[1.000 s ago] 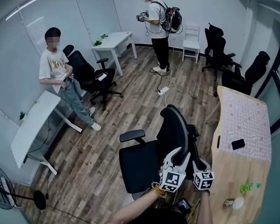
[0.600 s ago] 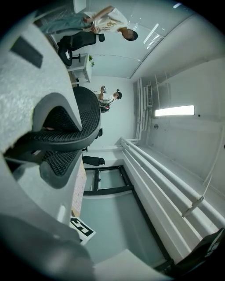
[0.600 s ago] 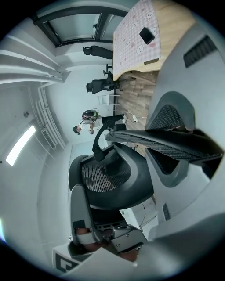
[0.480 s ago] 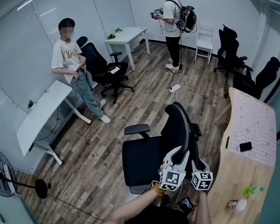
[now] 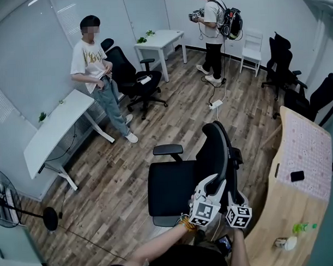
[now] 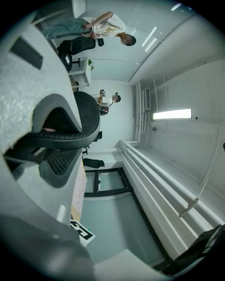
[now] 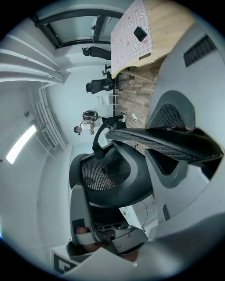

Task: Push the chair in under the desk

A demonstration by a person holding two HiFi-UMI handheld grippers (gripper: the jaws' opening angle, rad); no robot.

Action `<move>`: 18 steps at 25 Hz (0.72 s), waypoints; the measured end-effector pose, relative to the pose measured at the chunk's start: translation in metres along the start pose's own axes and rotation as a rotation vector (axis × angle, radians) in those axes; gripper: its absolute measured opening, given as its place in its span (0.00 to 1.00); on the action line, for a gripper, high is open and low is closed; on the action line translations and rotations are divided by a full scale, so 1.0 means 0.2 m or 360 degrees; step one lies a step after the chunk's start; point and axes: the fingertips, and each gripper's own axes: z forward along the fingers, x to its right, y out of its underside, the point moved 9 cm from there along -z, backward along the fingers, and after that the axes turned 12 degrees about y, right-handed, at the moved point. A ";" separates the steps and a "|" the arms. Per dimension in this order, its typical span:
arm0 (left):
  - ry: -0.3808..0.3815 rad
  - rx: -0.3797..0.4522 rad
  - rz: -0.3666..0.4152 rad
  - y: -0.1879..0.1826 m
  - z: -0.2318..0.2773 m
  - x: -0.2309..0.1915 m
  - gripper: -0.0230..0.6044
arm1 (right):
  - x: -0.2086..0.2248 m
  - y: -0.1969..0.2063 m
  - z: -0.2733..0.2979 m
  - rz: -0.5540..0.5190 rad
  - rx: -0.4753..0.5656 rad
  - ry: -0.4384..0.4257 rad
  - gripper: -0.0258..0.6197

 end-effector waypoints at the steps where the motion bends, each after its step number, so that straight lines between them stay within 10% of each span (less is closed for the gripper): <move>1: 0.0010 0.0002 0.0000 0.00 -0.01 -0.01 0.21 | -0.01 0.00 -0.01 0.0003 -0.0002 0.0007 0.26; 18: 0.0150 -0.0024 -0.0132 0.02 -0.29 -0.06 0.21 | -0.31 0.08 -0.17 0.0119 -0.0157 0.0140 0.25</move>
